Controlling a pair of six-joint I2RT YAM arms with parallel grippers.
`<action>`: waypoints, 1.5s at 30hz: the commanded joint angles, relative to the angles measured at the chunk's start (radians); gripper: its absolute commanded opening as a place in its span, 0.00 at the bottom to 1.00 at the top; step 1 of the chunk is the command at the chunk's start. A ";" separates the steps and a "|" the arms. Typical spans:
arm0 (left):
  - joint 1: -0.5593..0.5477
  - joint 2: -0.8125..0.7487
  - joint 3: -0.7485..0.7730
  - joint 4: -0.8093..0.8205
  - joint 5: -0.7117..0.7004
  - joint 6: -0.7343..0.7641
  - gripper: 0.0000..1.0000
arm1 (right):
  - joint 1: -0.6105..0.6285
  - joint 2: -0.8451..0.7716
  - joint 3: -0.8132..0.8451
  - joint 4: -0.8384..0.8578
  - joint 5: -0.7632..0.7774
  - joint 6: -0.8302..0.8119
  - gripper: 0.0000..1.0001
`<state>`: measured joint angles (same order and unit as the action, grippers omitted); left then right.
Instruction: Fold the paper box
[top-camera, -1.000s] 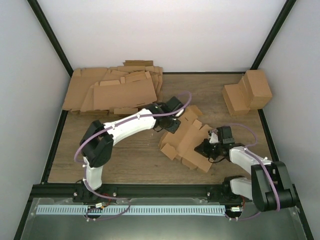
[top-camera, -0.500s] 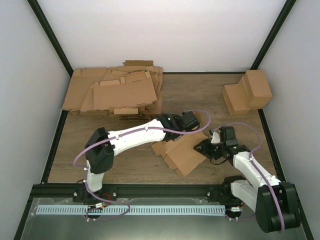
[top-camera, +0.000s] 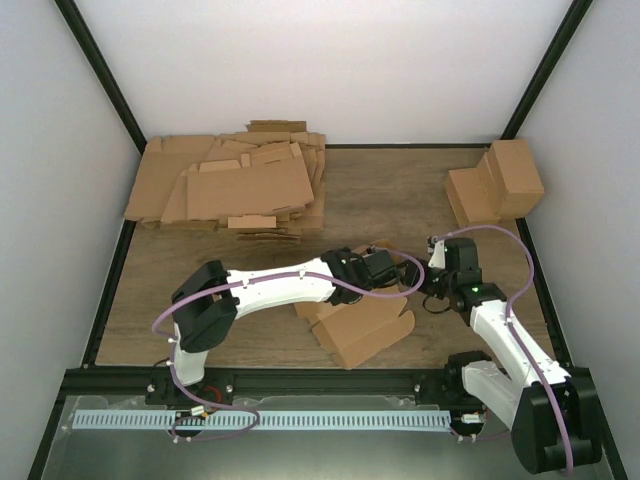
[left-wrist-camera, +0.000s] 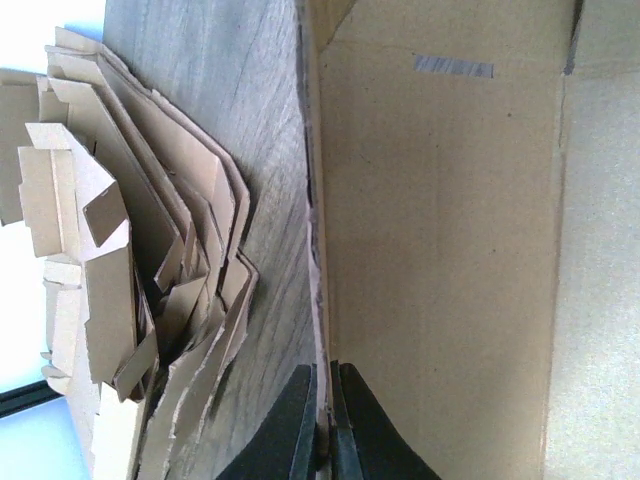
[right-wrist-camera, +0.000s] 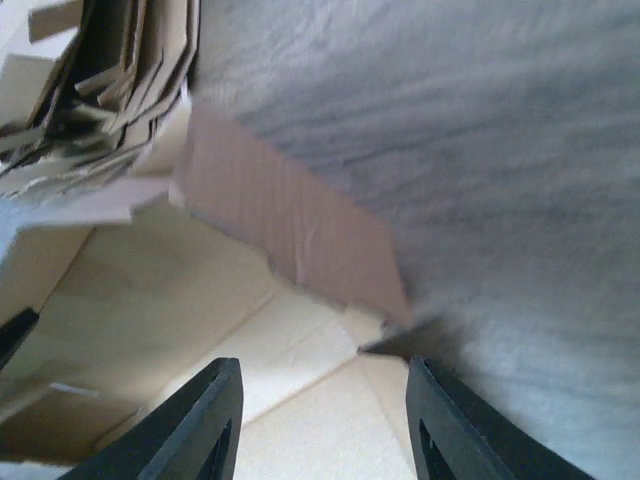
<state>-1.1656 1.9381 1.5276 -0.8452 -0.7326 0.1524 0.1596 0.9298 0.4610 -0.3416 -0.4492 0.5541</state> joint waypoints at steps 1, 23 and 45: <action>0.000 -0.018 -0.019 0.047 -0.032 0.027 0.04 | 0.004 -0.024 -0.008 0.160 0.090 -0.092 0.50; -0.039 -0.091 -0.065 0.108 -0.219 0.084 0.05 | 0.065 0.123 -0.034 0.351 -0.027 -0.182 0.40; -0.083 -0.047 -0.067 0.085 -0.295 0.040 0.05 | 0.138 -0.039 -0.076 0.258 0.011 -0.141 0.01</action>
<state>-1.2346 1.8801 1.4620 -0.7475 -1.0004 0.2161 0.2855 0.9390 0.3748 -0.0345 -0.4335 0.4015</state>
